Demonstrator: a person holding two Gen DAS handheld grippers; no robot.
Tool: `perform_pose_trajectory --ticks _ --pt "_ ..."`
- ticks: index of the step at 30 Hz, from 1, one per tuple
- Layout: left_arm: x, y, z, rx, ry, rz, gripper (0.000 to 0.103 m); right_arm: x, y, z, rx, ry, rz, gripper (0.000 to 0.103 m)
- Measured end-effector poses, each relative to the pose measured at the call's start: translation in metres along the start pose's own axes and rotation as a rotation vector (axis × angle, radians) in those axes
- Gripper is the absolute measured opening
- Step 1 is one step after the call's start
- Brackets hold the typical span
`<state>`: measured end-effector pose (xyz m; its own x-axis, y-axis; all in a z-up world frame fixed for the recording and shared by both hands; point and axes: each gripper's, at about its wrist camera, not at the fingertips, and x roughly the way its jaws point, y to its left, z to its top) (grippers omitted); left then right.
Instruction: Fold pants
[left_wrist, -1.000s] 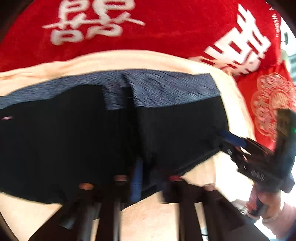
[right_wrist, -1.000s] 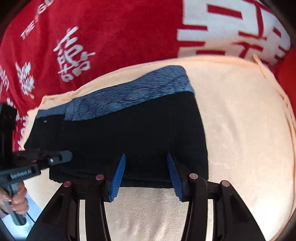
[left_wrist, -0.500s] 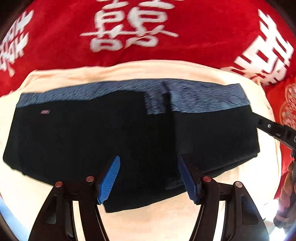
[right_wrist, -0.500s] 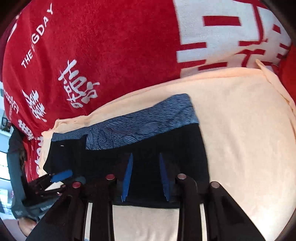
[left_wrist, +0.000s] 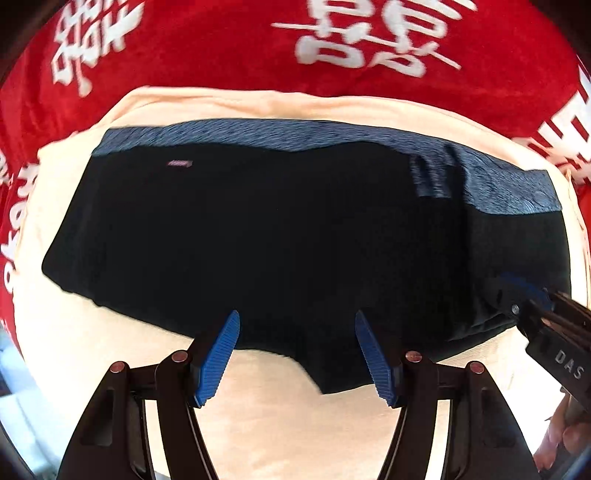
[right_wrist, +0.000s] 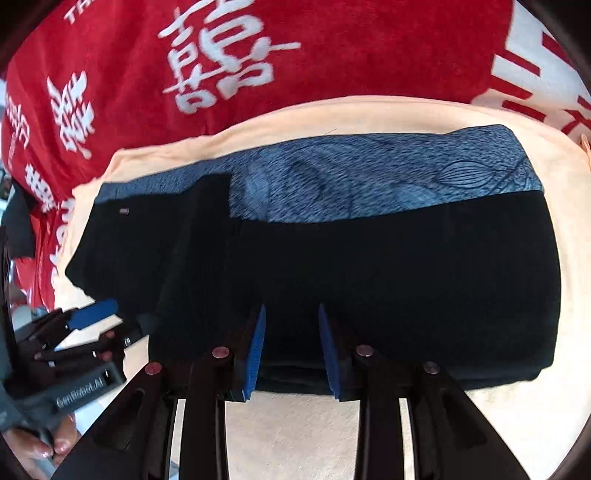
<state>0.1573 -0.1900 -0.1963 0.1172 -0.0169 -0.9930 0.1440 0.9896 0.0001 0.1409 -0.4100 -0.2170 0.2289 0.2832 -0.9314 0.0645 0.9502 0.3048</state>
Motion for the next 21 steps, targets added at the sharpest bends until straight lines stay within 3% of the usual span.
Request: perform_pose_trajectory --ticks 16,18,21 --pt "0.002 0.058 -0.01 -0.096 0.015 -0.033 0.066 0.003 0.029 0.0 -0.068 0.058 -0.113 0.033" --pt "0.005 0.066 -0.011 -0.11 0.019 -0.037 0.076 0.003 0.031 0.0 -0.074 0.061 -0.12 0.033" --pt "0.003 0.074 -0.012 -0.125 0.004 -0.053 0.076 0.007 0.04 -0.001 -0.087 0.085 -0.108 0.035"
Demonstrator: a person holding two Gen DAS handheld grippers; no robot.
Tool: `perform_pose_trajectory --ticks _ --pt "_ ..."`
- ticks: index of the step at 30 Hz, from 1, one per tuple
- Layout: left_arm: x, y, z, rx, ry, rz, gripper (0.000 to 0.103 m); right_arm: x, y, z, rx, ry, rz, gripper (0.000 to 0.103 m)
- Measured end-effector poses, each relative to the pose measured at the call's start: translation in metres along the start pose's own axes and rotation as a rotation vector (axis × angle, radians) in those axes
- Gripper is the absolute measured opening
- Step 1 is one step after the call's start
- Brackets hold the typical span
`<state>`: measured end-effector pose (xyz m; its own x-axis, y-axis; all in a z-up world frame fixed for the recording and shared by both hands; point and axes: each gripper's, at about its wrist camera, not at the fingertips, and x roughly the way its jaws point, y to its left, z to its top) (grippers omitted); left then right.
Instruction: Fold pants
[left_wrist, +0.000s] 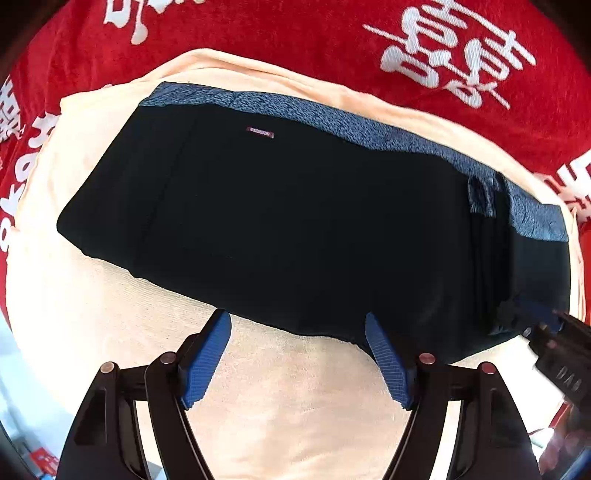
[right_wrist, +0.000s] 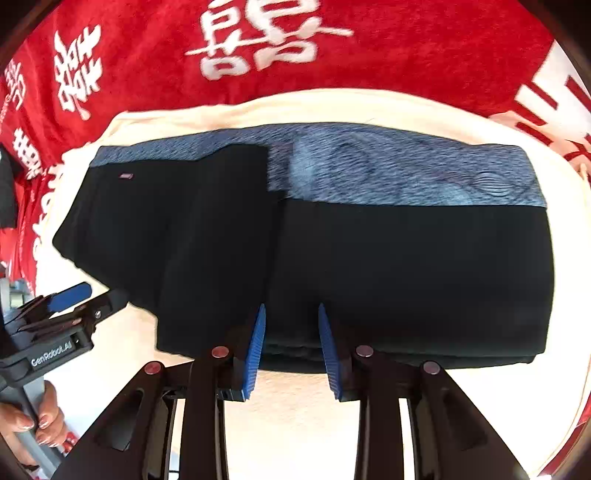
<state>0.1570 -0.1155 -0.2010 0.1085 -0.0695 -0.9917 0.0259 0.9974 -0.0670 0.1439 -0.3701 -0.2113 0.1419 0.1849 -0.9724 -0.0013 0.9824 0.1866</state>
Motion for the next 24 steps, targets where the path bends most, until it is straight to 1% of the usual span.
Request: perform_pose_trajectory --ticks 1,2,4,12,16,18,20,22,24 --pt "0.001 0.003 0.001 -0.004 -0.002 -0.004 0.076 0.001 0.007 -0.001 -0.031 0.003 -0.027 0.04" --pt "0.001 0.007 0.001 -0.011 -0.002 -0.007 0.076 0.001 0.012 -0.003 -0.055 0.003 -0.043 0.042" --pt "0.002 0.014 0.0 -0.027 0.001 -0.018 0.076 0.002 0.021 -0.005 -0.095 0.01 -0.064 0.05" --pt "0.007 0.048 -0.006 -0.1 0.012 -0.055 0.076 -0.002 0.031 -0.009 -0.133 0.036 -0.074 0.052" --pt "0.006 0.053 -0.011 -0.128 0.01 -0.08 0.076 -0.003 0.035 -0.012 -0.146 0.045 -0.081 0.055" --pt "0.004 0.058 -0.012 -0.133 -0.001 -0.088 0.076 -0.007 0.036 -0.011 -0.146 0.032 -0.069 0.055" --pt "0.004 0.058 -0.011 -0.144 -0.011 -0.099 0.076 -0.015 0.038 -0.009 -0.15 0.005 -0.012 0.055" --pt "0.002 0.063 -0.011 -0.16 -0.021 -0.118 0.076 -0.023 0.041 -0.004 -0.164 -0.021 0.011 0.055" --pt "-0.002 0.069 -0.008 -0.182 -0.031 -0.132 0.076 -0.025 0.043 0.002 -0.168 -0.023 0.046 0.055"
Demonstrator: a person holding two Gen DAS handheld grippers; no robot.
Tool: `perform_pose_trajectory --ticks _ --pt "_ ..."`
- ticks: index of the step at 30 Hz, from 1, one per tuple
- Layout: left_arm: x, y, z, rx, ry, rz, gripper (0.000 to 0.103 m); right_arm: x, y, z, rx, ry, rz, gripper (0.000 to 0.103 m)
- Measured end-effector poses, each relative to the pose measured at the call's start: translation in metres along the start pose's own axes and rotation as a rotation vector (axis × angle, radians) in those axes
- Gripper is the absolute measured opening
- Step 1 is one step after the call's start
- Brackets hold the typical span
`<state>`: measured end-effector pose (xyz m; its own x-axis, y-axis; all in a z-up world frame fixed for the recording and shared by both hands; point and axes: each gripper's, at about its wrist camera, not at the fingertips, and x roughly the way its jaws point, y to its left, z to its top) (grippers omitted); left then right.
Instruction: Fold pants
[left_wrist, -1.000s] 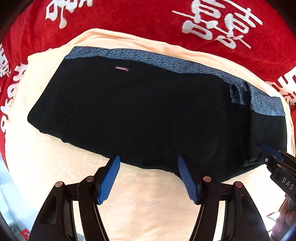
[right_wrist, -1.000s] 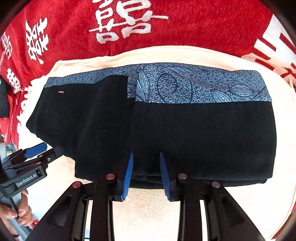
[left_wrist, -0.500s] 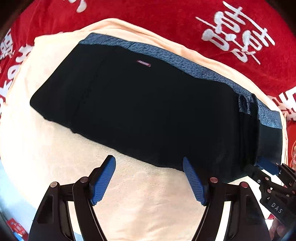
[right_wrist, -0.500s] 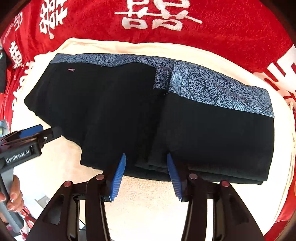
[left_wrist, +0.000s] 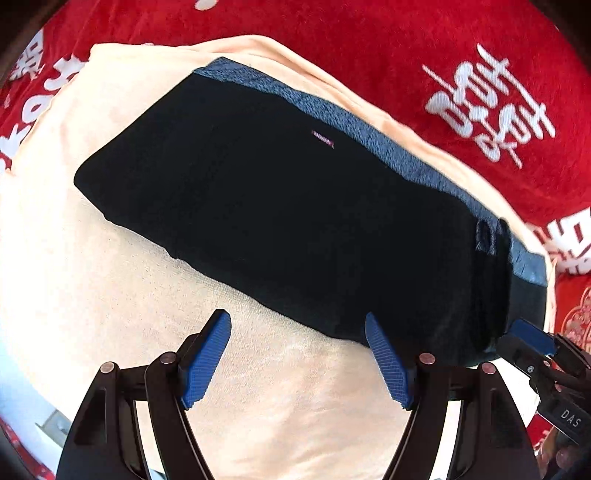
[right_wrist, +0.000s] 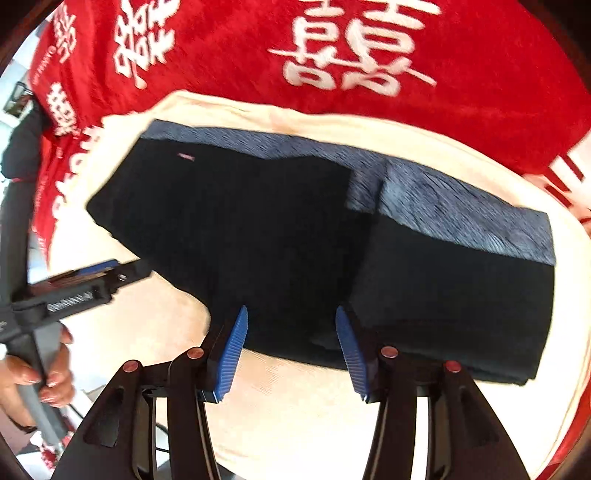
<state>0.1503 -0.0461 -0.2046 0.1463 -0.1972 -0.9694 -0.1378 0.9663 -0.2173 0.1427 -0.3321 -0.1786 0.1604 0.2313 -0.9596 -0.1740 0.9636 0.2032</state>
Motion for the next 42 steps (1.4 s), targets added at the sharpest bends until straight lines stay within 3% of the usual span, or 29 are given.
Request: perform_pose_trajectory --ticks 5,9,14,16,19,24,31,35,37,39,42 --pt "-0.005 0.019 0.01 -0.08 -0.001 -0.035 0.076 0.012 0.006 0.012 -0.005 0.01 -0.014 0.056" --pt "-0.007 0.045 0.017 -0.157 -0.019 -0.064 0.076 0.048 0.006 0.004 0.017 0.106 -0.05 0.057" --pt "-0.007 0.08 0.022 -0.238 -0.035 -0.109 0.076 0.051 0.011 -0.001 -0.004 0.067 -0.055 0.067" --pt "-0.006 0.09 0.021 -0.268 -0.035 -0.16 0.076 0.052 0.014 -0.002 -0.022 0.068 -0.061 0.071" --pt "-0.005 0.1 0.02 -0.311 -0.045 -0.242 0.076 0.055 0.022 -0.003 -0.036 0.066 -0.074 0.073" --pt "0.006 0.107 0.02 -0.343 -0.031 -0.275 0.076 0.054 0.025 -0.002 -0.034 0.069 -0.082 0.075" --pt "0.01 0.117 0.025 -0.388 -0.108 -0.388 0.076 0.055 0.024 0.0 -0.038 0.079 -0.083 0.075" --pt "0.017 0.126 0.025 -0.456 -0.176 -0.508 0.092 0.056 0.023 0.0 -0.039 0.079 -0.083 0.076" --pt "0.019 0.123 0.026 -0.47 -0.201 -0.519 0.092 0.056 0.023 0.0 -0.039 0.076 -0.08 0.076" --pt "0.014 0.119 0.027 -0.473 -0.211 -0.528 0.093 0.056 0.023 0.0 -0.039 0.072 -0.074 0.076" --pt "0.003 0.105 0.031 -0.401 -0.265 -0.556 0.093 0.055 0.02 -0.001 -0.036 0.07 -0.064 0.076"
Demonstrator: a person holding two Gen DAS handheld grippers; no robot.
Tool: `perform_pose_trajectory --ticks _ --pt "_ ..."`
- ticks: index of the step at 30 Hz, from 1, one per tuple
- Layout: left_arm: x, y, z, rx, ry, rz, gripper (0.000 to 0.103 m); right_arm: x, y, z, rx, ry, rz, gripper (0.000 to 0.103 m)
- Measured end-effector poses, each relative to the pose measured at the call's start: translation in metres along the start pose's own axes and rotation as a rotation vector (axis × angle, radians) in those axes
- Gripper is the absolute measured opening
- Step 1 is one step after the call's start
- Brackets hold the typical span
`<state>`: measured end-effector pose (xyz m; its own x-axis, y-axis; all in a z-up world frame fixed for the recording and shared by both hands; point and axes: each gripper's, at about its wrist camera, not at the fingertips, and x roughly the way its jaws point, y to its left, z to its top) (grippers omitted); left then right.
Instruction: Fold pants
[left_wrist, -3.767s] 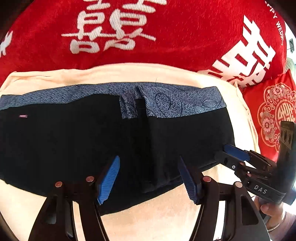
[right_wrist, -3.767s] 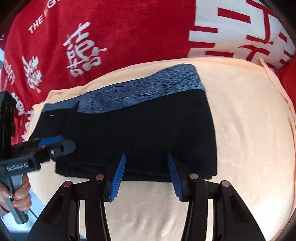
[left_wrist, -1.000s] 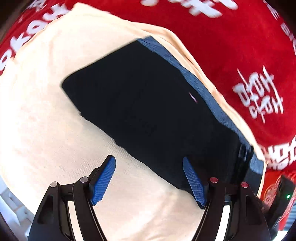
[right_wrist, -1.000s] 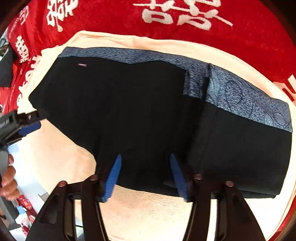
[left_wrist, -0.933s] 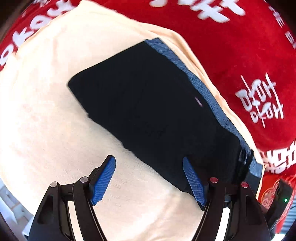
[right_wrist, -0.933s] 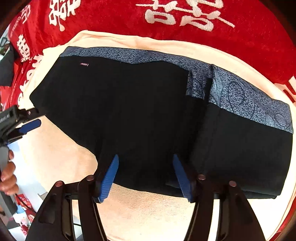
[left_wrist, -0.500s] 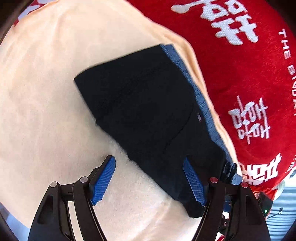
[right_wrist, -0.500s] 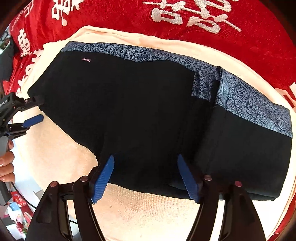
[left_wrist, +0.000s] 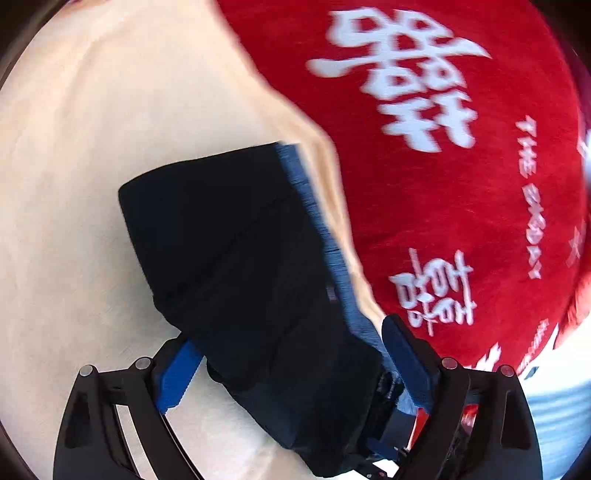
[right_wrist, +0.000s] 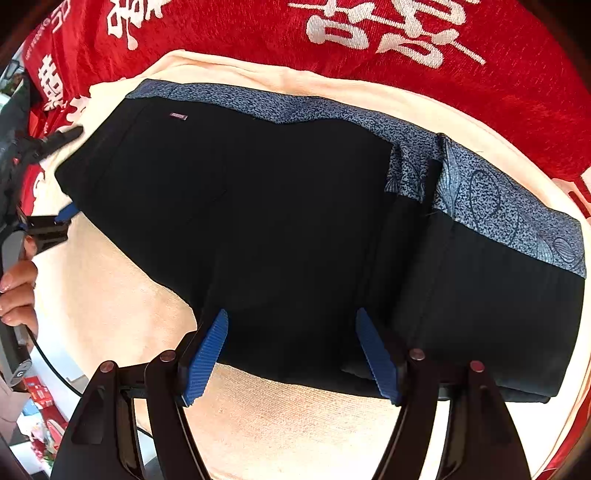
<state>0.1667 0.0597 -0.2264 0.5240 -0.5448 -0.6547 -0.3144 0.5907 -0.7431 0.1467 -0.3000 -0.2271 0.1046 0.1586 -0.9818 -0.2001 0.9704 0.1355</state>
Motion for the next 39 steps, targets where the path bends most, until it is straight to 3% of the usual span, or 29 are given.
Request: perform_pose_trajectory --ticks 4,6,9,10,12,13,14,16,22,25,32,39 --pt "0.027 0.001 0.007 -0.006 0.058 0.101 0.093 -0.001 -0.003 0.0 0.007 0.002 0.007 0.076" --pt "0.028 0.005 0.01 -0.025 0.046 0.1 0.093 -0.003 -0.005 -0.001 0.011 0.005 0.008 0.076" --pt "0.031 -0.004 0.012 -0.022 0.041 0.17 0.089 -0.004 -0.007 0.0 0.015 0.008 0.015 0.076" --pt "0.031 -0.009 0.01 -0.011 0.024 0.216 0.084 -0.005 -0.007 0.001 0.017 0.012 0.02 0.076" --pt "0.031 -0.015 0.008 0.039 0.014 0.309 0.041 -0.01 -0.01 0.003 0.029 0.017 0.035 0.076" --pt "0.032 -0.02 0.007 0.096 0.016 0.381 0.036 -0.014 -0.011 0.004 0.037 0.014 0.044 0.076" --pt "0.032 -0.024 0.006 0.126 0.016 0.395 0.033 -0.019 -0.013 0.005 0.049 0.01 0.052 0.076" --pt "0.03 -0.039 0.0 0.228 0.0 0.427 0.031 -0.031 -0.02 0.009 0.078 -0.002 0.074 0.076" --pt "0.032 -0.113 -0.054 0.734 -0.1 0.564 0.031 -0.063 -0.029 0.04 0.113 -0.004 0.181 0.076" --pt "0.034 -0.125 -0.072 0.868 -0.119 0.594 0.031 -0.076 -0.016 0.078 0.077 0.027 0.252 0.077" --pt "0.028 -0.133 -0.089 0.994 -0.128 0.606 0.031 -0.084 0.058 0.17 -0.079 0.117 0.374 0.083" --pt "0.031 -0.14 -0.099 1.032 -0.159 0.607 0.031 -0.053 0.146 0.202 -0.23 0.29 0.348 0.086"
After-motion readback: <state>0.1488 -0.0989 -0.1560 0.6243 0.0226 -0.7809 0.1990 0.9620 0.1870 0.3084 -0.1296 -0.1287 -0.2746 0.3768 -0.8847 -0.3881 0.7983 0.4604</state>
